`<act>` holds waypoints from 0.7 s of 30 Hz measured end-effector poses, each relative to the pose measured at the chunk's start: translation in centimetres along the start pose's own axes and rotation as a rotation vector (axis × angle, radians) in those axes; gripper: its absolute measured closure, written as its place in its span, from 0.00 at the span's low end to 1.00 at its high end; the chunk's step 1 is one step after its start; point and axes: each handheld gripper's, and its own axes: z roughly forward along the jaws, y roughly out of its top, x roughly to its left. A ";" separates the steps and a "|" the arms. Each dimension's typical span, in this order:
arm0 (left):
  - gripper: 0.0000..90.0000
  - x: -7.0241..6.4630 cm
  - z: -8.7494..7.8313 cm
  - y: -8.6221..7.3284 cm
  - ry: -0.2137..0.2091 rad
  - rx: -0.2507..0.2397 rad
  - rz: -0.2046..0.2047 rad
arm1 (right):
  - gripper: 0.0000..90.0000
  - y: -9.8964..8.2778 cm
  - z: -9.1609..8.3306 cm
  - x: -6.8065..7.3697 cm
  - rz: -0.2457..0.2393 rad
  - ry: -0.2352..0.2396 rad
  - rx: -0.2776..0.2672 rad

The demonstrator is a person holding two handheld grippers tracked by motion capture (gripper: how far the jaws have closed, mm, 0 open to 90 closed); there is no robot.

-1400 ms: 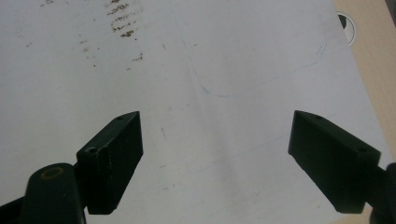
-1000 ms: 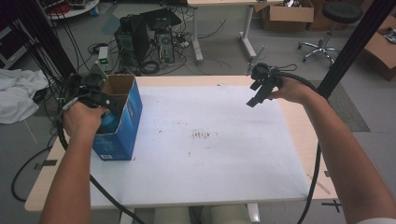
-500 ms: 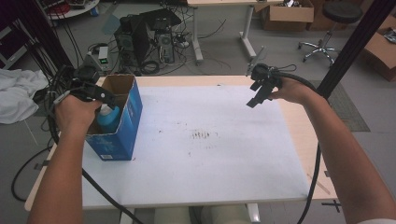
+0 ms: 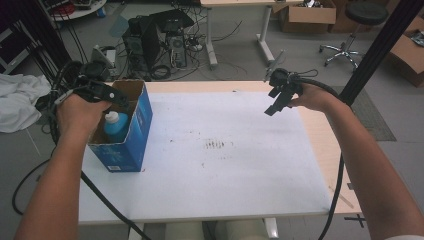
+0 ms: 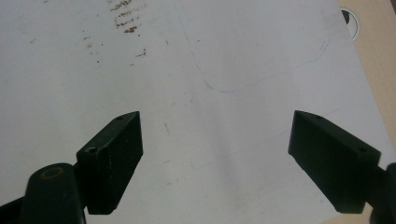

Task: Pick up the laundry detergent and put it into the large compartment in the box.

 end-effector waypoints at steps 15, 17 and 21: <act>0.22 -4.8 -1.5 1.4 -0.034 -0.061 0.143 | 0.20 0.1 -0.1 0.2 -0.001 0.001 -0.001; 0.20 -5.4 -1.5 1.5 -0.036 -0.070 0.164 | 0.20 0.0 -0.1 0.2 -0.002 0.003 -0.004; 0.19 -6.6 -1.6 1.8 -0.046 -0.081 0.205 | 0.20 0.0 -0.1 0.2 0.002 0.003 0.000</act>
